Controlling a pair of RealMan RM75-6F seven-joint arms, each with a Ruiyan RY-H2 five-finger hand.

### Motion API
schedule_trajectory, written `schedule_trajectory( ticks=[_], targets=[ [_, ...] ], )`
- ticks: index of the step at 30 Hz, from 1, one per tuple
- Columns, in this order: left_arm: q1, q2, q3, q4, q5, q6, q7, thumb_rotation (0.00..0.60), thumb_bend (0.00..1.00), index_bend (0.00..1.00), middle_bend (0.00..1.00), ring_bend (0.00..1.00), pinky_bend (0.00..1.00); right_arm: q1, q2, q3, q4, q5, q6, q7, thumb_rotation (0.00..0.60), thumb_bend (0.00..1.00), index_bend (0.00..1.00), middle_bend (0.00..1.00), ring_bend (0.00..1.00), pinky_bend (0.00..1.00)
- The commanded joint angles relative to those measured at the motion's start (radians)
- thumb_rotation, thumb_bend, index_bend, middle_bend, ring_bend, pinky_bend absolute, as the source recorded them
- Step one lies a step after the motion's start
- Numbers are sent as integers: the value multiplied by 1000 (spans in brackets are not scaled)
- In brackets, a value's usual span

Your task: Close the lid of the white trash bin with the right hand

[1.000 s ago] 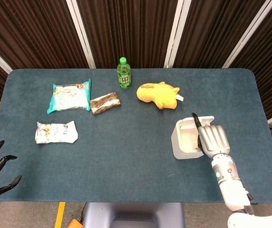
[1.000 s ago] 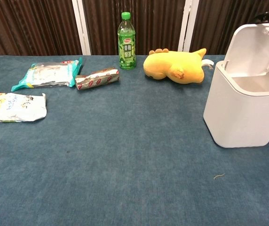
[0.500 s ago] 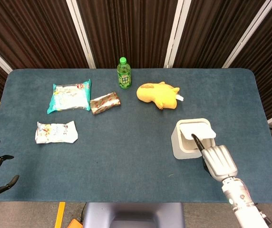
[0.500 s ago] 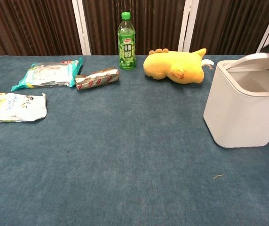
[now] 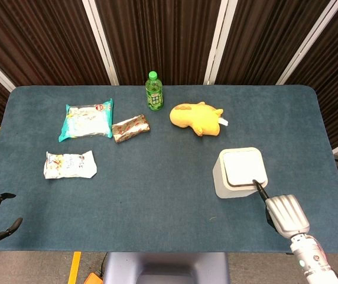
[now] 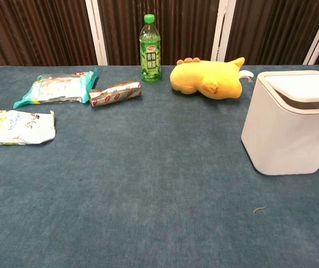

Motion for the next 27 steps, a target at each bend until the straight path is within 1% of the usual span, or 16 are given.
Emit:
schedule_trajectory(
  ticks=[1,10,16,22,25,27],
  targets=[
    [0,0,0,0,1,0,-1,600,199,362,0,0,249,-12,-2,3,22,5,-19,23,600,1000,53,833,745,747],
    [2,2,1,2,4,3,-10,600,199,363,0,0,250,-24,-26,28,75,40,-74,53,600,1000,48,833,746,748],
    [3,3,1,1,6,4,-13,600,199,363,0,0,250,-25,-40,41,89,59,-107,56,600,1000,47,833,746,749],
    [4,4,0,3,4,5,-18,600,199,366,0,0,250,-24,-41,41,94,72,-146,58,600,1000,47,833,746,750],
    [4,4,0,3,5,5,-17,600,200,365,0,0,250,-28,-43,49,92,65,-143,63,600,1000,47,833,746,750],
    [3,4,0,3,4,4,-16,600,200,363,0,0,250,-38,-46,58,91,37,-121,81,600,1000,47,833,746,750]
  ],
)
